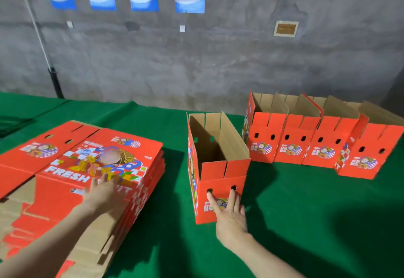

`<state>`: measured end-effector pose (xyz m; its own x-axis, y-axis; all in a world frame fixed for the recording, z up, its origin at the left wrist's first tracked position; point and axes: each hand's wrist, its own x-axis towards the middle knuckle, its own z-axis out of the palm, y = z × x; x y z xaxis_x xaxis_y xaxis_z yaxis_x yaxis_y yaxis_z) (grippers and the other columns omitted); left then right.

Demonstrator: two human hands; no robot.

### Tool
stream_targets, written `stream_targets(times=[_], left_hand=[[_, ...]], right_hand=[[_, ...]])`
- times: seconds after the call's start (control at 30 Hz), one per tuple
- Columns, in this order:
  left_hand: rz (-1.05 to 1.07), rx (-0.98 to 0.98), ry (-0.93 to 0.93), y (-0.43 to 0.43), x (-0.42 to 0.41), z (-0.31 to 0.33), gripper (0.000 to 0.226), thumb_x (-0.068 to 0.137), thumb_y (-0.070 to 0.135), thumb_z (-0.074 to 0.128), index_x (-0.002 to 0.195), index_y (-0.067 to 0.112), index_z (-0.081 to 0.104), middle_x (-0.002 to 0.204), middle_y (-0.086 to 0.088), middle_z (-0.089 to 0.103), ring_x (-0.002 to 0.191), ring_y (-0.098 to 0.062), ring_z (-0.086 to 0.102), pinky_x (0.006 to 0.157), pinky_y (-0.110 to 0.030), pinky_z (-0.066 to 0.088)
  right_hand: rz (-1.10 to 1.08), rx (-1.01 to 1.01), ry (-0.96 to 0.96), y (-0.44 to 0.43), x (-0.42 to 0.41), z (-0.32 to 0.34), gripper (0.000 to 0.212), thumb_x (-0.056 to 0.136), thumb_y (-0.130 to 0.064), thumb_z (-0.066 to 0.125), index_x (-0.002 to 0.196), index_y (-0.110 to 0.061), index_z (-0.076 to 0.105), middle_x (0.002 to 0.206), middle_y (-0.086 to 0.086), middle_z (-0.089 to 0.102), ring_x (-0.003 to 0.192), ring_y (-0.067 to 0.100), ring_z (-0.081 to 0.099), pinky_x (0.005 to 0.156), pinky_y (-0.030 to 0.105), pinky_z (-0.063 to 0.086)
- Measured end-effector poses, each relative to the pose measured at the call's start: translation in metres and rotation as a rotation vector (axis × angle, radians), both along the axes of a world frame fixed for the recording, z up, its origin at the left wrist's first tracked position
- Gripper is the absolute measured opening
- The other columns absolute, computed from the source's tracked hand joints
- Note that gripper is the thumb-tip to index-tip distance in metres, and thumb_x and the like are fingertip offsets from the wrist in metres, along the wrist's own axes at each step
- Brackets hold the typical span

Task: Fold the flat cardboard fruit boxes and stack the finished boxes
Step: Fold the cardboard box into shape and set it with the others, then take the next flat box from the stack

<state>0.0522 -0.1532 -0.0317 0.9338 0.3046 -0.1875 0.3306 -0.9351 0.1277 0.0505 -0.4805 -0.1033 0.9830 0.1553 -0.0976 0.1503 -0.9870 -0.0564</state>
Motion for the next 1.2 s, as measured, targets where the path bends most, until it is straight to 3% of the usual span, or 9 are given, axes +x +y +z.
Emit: stream_targets(times=[0.07,0.23,0.43,0.57,0.67,0.77,0.93,1.1,1.2], left_hand=[[0.054,0.050,-0.017,0.022,0.005,-0.006,0.056,0.092,0.054,0.045,0.142,0.034,0.032,0.158,-0.003,0.011,0.144,-0.033,0.012,0.113,-0.052,0.024],[-0.054,0.276,-0.040,0.035,0.032,0.000,0.066,0.090,0.068,0.032,0.145,0.032,0.027,0.137,-0.010,0.042,0.128,-0.027,0.045,0.100,-0.035,0.043],[-0.184,0.499,0.028,0.037,0.051,-0.003,0.068,0.093,0.064,0.030,0.150,0.029,0.018,0.141,-0.005,0.041,0.126,-0.022,0.046,0.098,-0.030,0.042],[-0.235,0.559,0.092,0.034,0.059,0.002,0.076,0.084,0.076,0.031,0.141,0.026,0.033,0.116,0.004,0.060,0.112,-0.015,0.058,0.088,-0.027,0.047],[-0.234,0.568,0.163,0.025,0.071,0.002,0.093,0.078,0.082,0.033,0.143,0.015,0.029,0.086,0.010,0.053,0.098,-0.013,0.061,0.072,-0.024,0.048],[-0.206,0.546,0.206,0.021,0.082,0.004,0.108,0.075,0.084,0.036,0.151,0.011,0.012,0.108,0.008,0.064,0.104,-0.014,0.061,0.077,-0.025,0.048],[-0.248,0.583,0.242,0.021,0.088,0.007,0.109,0.074,0.085,0.035,0.150,0.010,0.015,0.105,0.006,0.062,0.107,-0.015,0.061,0.083,-0.028,0.049],[-0.246,0.619,0.263,0.018,0.085,0.006,0.111,0.074,0.086,0.033,0.151,0.010,0.008,0.065,0.010,0.036,0.062,-0.005,0.046,0.056,-0.021,0.037],[-0.241,0.648,0.288,0.019,0.084,0.006,0.111,0.074,0.087,0.031,0.152,0.011,0.007,0.065,0.009,0.033,0.070,-0.005,0.054,0.056,-0.021,0.038]], right_hand=[[-0.007,-0.030,0.028,0.008,0.023,0.004,0.107,0.085,-0.007,0.058,0.143,-0.047,-0.023,0.147,0.035,-0.028,0.142,0.048,-0.012,0.116,0.056,0.010],[-0.050,-0.057,0.068,0.019,0.088,0.010,0.111,0.085,-0.005,0.061,0.143,-0.046,-0.023,0.149,0.034,-0.026,0.143,0.047,0.001,0.114,0.055,0.022],[-0.106,-0.136,0.009,0.010,0.173,0.007,0.108,0.085,-0.006,0.058,0.144,-0.044,-0.025,0.149,0.035,-0.014,0.136,0.045,0.020,0.104,0.047,0.037],[-0.176,-0.164,0.002,-0.004,0.227,0.010,0.106,0.085,-0.007,0.057,0.145,-0.042,-0.023,0.148,0.037,-0.009,0.136,0.046,0.023,0.104,0.046,0.039],[-0.212,-0.167,-0.011,-0.018,0.259,0.012,0.105,0.085,-0.007,0.056,0.145,-0.041,-0.023,0.146,0.039,-0.007,0.134,0.047,0.026,0.103,0.045,0.042],[-0.224,-0.179,-0.020,-0.033,0.284,0.011,0.106,0.085,-0.009,0.058,0.145,-0.040,-0.024,0.145,0.039,-0.004,0.132,0.046,0.030,0.100,0.043,0.045],[-0.210,-0.175,-0.060,-0.050,0.317,0.015,0.100,0.088,-0.012,0.054,0.145,-0.042,-0.022,0.148,0.036,-0.003,0.133,0.047,0.030,0.098,0.044,0.046],[-0.278,-0.136,0.009,-0.056,0.340,0.026,0.098,0.089,-0.006,0.051,0.145,-0.045,-0.020,0.151,0.032,-0.008,0.138,0.050,0.020,0.108,0.059,0.033],[-0.357,0.006,0.119,-0.051,0.340,0.035,0.096,0.090,-0.013,0.054,0.146,-0.045,-0.017,0.150,0.031,-0.019,0.141,0.050,0.010,0.112,0.060,0.024]])
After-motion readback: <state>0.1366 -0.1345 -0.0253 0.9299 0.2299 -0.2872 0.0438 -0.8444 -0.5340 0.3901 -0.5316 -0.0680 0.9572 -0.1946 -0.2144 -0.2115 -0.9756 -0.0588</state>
